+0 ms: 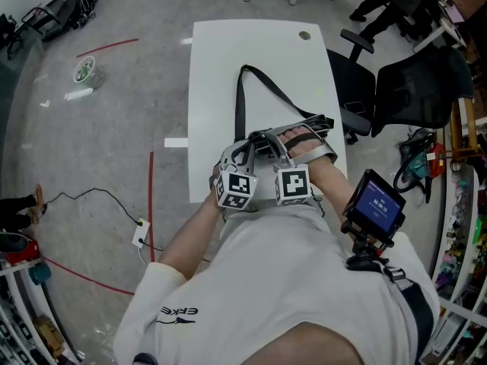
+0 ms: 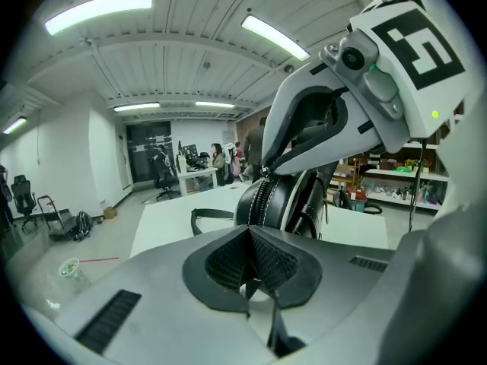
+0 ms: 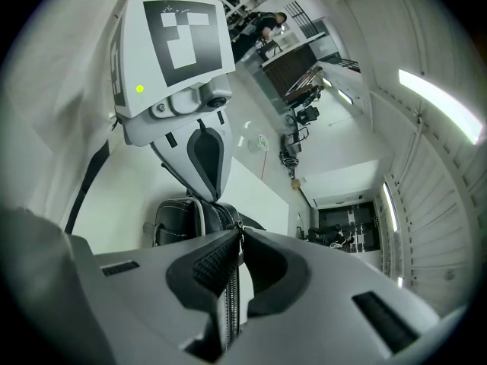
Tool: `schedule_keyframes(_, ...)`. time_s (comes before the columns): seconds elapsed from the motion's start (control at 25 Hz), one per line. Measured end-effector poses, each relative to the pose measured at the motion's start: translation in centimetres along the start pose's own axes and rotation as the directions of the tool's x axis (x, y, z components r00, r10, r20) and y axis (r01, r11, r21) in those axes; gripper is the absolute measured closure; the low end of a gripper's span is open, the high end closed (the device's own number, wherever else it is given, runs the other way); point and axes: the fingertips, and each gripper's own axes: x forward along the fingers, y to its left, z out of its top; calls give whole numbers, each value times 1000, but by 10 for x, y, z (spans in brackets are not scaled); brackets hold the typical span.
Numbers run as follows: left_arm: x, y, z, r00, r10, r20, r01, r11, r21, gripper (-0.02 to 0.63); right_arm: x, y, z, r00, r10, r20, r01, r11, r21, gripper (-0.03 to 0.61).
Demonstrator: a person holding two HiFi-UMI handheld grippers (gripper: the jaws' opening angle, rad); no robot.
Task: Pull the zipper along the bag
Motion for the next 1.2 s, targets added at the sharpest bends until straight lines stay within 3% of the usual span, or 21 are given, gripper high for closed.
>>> schedule_keyframes(0.72,-2,-2,5,1000,18,19,-18,999,-39,612,3,10,39,995,69,70,-61,993,-102,563)
schedule_keyframes(1.2,1,-3,4,1000,8,22,-7,1000,-30,612,9,8,33,997,48,59,-45,997,-60,566)
